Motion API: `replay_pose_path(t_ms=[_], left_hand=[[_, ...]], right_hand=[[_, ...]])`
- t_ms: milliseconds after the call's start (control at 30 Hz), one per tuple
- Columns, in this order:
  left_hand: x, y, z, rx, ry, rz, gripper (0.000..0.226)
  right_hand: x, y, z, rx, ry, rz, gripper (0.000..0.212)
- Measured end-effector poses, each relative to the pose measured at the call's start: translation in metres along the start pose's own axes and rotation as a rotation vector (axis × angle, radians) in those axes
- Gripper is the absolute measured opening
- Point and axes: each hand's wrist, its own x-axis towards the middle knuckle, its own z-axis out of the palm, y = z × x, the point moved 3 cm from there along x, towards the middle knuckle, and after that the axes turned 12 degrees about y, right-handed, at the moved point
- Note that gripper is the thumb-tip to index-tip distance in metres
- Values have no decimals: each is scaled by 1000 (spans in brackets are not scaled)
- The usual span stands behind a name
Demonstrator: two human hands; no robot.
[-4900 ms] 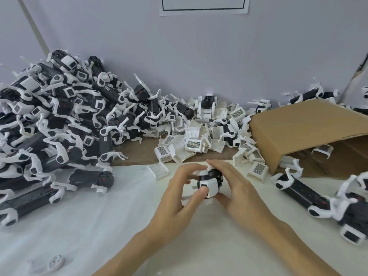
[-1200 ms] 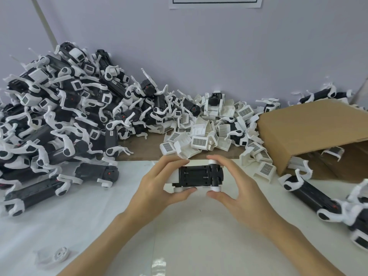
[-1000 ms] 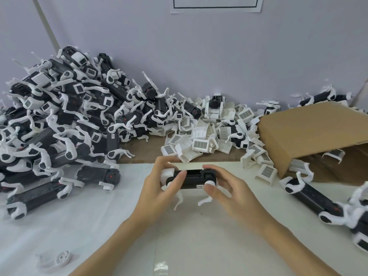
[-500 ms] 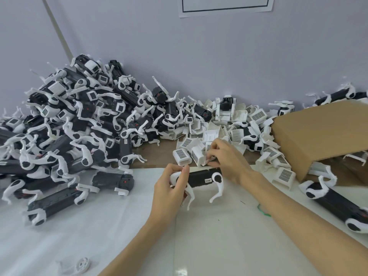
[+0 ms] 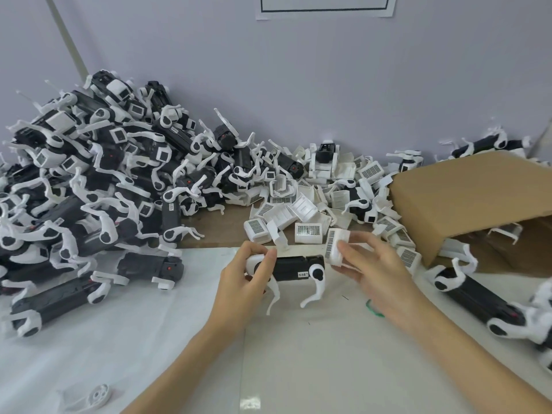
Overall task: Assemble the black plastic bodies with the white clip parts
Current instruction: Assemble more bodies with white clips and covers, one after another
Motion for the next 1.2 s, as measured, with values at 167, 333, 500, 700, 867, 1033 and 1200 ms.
replay_pose_path(t_ms=[167,333,500,700,867,1033,1200], left_hand=[[-6,5,2,12,-79,43,24],[-11,10,2,40,-131,128,32],[-17,15,3,103,-164,208,26],[-22,20,4,187,-187,264,26],[-22,17,5,204,-211,262,19],[-22,17,5,196,-232,292,27],[-22,14,6,161,-246,280,30]], right_hand=[[-11,1,-2,154,0,162,22],[-17,1,-2,214,30,170,5],[-17,5,-3,139,66,226,24],[-24,-10,3,55,28,49,42],[-39,-19,11,-423,-98,-409,52],[-55,-11,27,-687,-185,-725,62],[-60,-3,29,-933,-172,-927,56]])
